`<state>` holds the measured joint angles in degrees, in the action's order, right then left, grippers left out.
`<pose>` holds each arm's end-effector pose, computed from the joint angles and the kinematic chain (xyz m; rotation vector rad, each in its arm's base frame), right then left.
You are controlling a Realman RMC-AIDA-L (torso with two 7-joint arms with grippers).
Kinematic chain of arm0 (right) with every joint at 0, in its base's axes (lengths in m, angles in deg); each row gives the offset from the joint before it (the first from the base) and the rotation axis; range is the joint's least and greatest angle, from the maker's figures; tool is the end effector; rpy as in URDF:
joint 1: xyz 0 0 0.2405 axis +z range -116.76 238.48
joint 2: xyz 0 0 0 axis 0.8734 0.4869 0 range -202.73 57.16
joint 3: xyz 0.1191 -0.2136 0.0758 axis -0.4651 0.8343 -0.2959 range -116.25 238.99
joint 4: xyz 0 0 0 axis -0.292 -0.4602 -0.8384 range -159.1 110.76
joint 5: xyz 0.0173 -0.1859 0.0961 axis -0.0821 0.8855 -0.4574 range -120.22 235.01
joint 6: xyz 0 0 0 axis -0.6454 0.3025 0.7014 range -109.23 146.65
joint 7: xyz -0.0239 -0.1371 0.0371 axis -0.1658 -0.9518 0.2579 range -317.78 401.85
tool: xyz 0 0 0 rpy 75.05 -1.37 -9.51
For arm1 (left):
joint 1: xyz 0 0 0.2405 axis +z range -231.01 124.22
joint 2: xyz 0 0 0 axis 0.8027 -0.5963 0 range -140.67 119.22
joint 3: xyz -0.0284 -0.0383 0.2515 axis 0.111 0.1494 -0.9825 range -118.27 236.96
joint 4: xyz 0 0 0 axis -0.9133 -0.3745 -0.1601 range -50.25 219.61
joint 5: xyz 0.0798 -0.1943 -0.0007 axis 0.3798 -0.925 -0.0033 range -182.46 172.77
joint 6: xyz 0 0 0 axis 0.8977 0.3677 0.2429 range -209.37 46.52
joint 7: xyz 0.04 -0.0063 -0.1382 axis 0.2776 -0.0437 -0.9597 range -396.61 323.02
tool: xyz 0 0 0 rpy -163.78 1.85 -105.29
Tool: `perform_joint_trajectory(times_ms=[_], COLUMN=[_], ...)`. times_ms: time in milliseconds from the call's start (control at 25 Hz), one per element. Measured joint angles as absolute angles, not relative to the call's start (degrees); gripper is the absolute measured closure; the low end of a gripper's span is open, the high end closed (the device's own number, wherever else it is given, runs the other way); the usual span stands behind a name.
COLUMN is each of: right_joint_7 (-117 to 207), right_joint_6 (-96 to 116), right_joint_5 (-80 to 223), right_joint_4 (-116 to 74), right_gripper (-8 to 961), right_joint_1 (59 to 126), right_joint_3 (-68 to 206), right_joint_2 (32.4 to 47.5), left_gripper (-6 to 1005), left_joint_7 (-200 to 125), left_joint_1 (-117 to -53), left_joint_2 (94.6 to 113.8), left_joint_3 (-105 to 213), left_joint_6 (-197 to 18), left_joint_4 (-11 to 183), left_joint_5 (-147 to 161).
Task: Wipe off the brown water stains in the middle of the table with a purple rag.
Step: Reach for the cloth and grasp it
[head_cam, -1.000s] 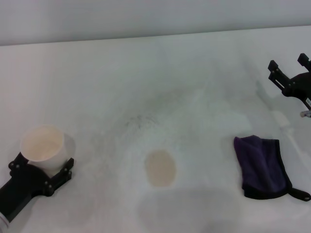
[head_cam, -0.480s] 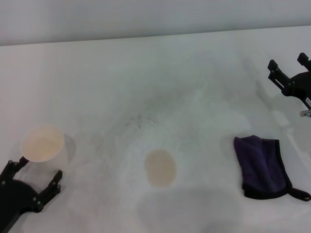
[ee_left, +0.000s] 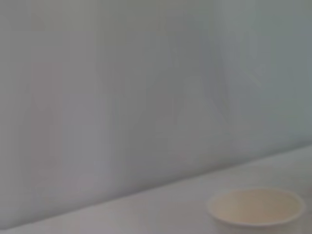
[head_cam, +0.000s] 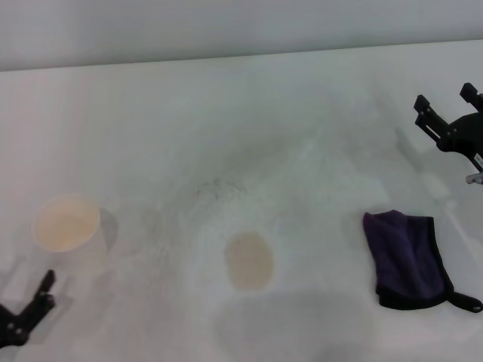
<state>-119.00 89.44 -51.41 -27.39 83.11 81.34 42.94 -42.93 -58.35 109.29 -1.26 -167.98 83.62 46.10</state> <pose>0.3737 0.2945 0.0018 -1.6852 0.6332 0.6389 -0.3723 0.1629 -0.0452 -1.9293 -0.4300 -0.5771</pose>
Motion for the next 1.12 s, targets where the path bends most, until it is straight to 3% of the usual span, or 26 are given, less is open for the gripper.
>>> perform_joint_trajectory(times_ms=[480, 720, 960, 1120], right_joint_7=[-99.46, -69.54, -42.92, -26.81], right_joint_6=[94.41, 85.42, 83.16, 84.17], right_joint_5=[-51.23, -48.96, -32.52, -16.43], right_joint_4=[-22.56, -4.85, 12.49, 24.27], right_gripper=[81, 80, 79, 81], right_joint_1=[82.33, 82.08, 81.61, 82.01], right_joint_3=[86.74, 103.82, 110.36, 110.63], right_joint_2=[42.46, 41.97, 40.12, 40.33], left_gripper=[108, 108, 109, 109], left_joint_7=[-43.57, -47.98, -50.4, -50.21], left_joint_1=[-55.46, -57.11, -60.12, -61.46], left_joint_2=[109.05, 108.91, 108.57, 108.54], left_joint_3=[-0.99, -0.94, -0.86, -0.86], left_joint_6=[-173.02, -173.31, -173.9, -173.95], left_joint_4=[82.21, 82.23, 82.74, 82.79], left_joint_5=[28.32, 22.57, 21.0, 20.98])
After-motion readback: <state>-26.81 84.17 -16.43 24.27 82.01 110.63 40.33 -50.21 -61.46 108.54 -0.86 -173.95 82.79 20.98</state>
